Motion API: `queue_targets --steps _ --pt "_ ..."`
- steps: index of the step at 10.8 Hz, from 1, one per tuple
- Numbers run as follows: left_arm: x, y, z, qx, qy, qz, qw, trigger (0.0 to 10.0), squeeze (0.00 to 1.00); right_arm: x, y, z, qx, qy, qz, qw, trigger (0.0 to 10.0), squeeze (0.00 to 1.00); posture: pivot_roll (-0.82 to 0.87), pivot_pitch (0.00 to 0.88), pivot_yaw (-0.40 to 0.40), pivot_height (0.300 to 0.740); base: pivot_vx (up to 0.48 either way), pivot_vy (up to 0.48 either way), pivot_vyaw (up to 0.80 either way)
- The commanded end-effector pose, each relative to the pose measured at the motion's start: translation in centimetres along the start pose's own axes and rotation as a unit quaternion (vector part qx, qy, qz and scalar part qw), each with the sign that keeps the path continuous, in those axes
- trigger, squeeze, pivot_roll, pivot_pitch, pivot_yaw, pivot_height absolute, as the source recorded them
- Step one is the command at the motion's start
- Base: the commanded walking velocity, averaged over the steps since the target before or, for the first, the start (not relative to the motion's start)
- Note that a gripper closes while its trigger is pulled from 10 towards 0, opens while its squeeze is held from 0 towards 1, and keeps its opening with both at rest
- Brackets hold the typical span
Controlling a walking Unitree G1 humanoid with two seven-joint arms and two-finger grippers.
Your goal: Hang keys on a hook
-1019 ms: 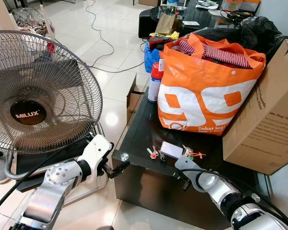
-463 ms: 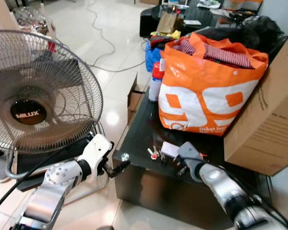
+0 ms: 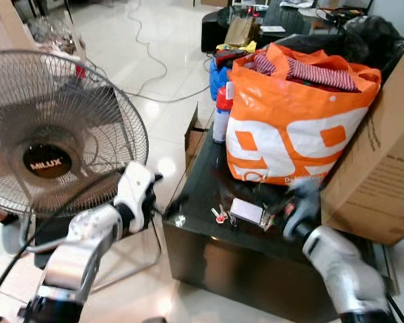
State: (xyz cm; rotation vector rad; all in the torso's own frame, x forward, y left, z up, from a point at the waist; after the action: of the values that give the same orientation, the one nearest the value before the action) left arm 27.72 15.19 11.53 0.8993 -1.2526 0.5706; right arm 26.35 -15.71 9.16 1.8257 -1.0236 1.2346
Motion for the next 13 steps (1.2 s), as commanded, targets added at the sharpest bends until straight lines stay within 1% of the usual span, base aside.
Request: queue_targets --steps 1,2,3,4,5,6,7,8,9,11,13 --pt "0.7 0.0 -0.6 0.027 -0.018 0.021 0.999 10.0 0.00 1.0 0.6 -0.1 -0.012 -0.019 0.021 1.000 0.0 0.00 -0.05 0.000 0.021 0.740 0.000 0.000 0.00" --pt "1.9 -0.1 -0.6 0.048 -0.036 0.050 0.997 10.0 0.00 2.0 1.4 -0.6 -0.027 -0.008 0.033 0.999 0.0 0.00 -0.06 0.000 0.025 0.740 0.000 0.000 0.00" --pt "3.1 -0.2 -0.5 0.067 -0.051 0.070 0.994 10.0 0.00 2.9 1.9 -1.3 -0.047 0.015 0.039 0.998 0.0 0.00 -0.06 0.000 0.030 0.740 0.000 0.000 0.00" --pt "3.9 -0.5 -0.5 0.089 -0.072 0.091 0.989 10.0 0.00 3.6 2.1 -1.6 -0.078 0.048 0.037 0.995 4.0 0.00 -0.06 0.000 0.032 0.740 0.000 0.000 0.00" --pt "3.6 -0.9 -0.7 0.103 -0.065 0.092 0.988 10.0 0.00 3.7 1.9 -1.3 -0.119 0.096 0.022 0.988 10.0 0.00 -0.07 0.000 0.037 0.740 0.000 0.000 0.00" --pt "3.1 -1.2 -0.8 0.111 -0.075 0.085 0.987 10.0 0.00 3.6 1.7 -0.8 -0.168 0.098 0.022 0.981 10.0 0.00 -0.07 0.000 0.035 0.740 0.000 0.000 0.00" --pt "2.7 -1.3 -0.7 0.115 -0.086 0.076 0.987 10.0 0.00 3.4 1.7 -0.2 -0.205 0.092 0.016 0.974 10.0 0.00 -0.07 0.000 0.033 0.740 0.000 0.000 0.00" --pt "2.5 -1.2 -0.7 0.121 -0.084 0.073 0.986 10.0 0.00 3.4 1.8 0.1 -0.224 0.094 0.011 0.970 10.0 0.00 -0.07 0.000 0.033 0.740 -0.247 0.000 0.00" --pt "2.2 -1.1 -0.8 0.123 -0.086 0.069 0.986 10.0 0.00 3.6 2.0 0.4 -0.236 0.095 0.008 0.967 10.0 0.00 -0.06 0.000 0.028 0.740 -0.255 0.000 0.00" --pt "2.0 -1.2 -0.6 0.126 -0.086 0.071 0.986 10.0 0.00 3.8 1.9 0.4 -0.241 0.101 0.010 0.965 10.0 0.00 -0.06 0.000 0.024 0.740 -0.253 0.000 0.00" --pt "1.9 -1.2 -0.5 0.128 -0.084 0.071 0.986 10.0 0.00 3.8 1.8 0.2 -0.243 0.131 0.006 0.961 10.0 0.00 -0.06 0.000 0.020 0.740 0.000 0.000 0.00"
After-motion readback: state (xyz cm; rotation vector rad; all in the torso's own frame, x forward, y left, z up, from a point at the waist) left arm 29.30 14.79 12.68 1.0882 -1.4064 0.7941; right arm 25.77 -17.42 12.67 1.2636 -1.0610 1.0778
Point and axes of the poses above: a point about 5 cm out from each wrist's last joint towards the gripper, its own y axis pointing back from the gripper into the wrist, its own x axis along the axis of the wrist's last joint, z = x × y, the point moved 1 cm from there along -y, pointing out of the wrist towards the gripper, and after that the axes turned 7 degrees about y, right-handed, at the moved point
